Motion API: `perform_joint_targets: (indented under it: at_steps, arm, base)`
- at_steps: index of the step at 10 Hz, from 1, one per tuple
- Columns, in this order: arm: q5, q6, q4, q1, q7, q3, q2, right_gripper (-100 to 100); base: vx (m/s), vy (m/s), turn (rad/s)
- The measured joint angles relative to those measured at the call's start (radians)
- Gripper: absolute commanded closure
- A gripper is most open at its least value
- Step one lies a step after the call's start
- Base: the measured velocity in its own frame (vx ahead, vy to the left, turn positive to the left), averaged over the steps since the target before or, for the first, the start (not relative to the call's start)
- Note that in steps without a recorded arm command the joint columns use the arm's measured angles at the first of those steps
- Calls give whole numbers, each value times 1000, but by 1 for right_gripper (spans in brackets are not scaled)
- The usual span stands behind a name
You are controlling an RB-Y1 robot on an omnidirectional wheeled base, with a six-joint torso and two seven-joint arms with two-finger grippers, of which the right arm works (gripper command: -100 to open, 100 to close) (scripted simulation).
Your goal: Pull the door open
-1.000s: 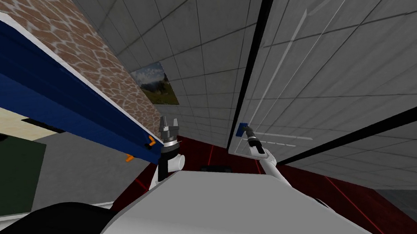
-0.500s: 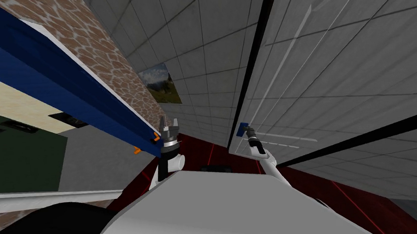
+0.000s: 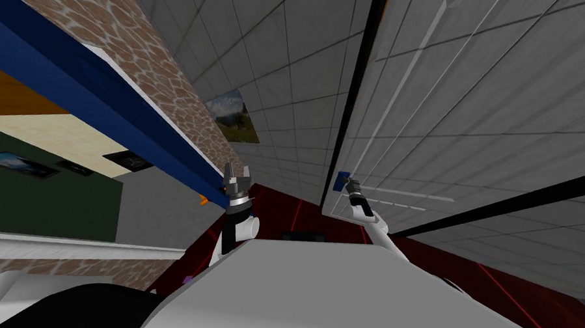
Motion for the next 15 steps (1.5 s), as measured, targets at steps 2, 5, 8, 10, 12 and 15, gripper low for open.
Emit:
perform_joint_targets:
  at_steps: [2,5,8,10,12,15]
  arm:
    - [-50,4,1,-2,-52,1,-5,100]
    - [-118,6,10,-3,-124,5,-7,100]
    - [-192,0,22,-7,-202,10,-7,-100]
    - [-233,-1,12,-5,-248,7,11,-100]
    - [-269,2,0,-8,-292,7,32,-100]
    - [-323,8,-19,-10,-350,3,65,-100]
  base:
    - [-76,-34,111]
    - [-68,-25,120]
    - [-77,-31,75]
    - [-101,-7,94]
    - [-84,-2,53]
    - [-81,-22,60]
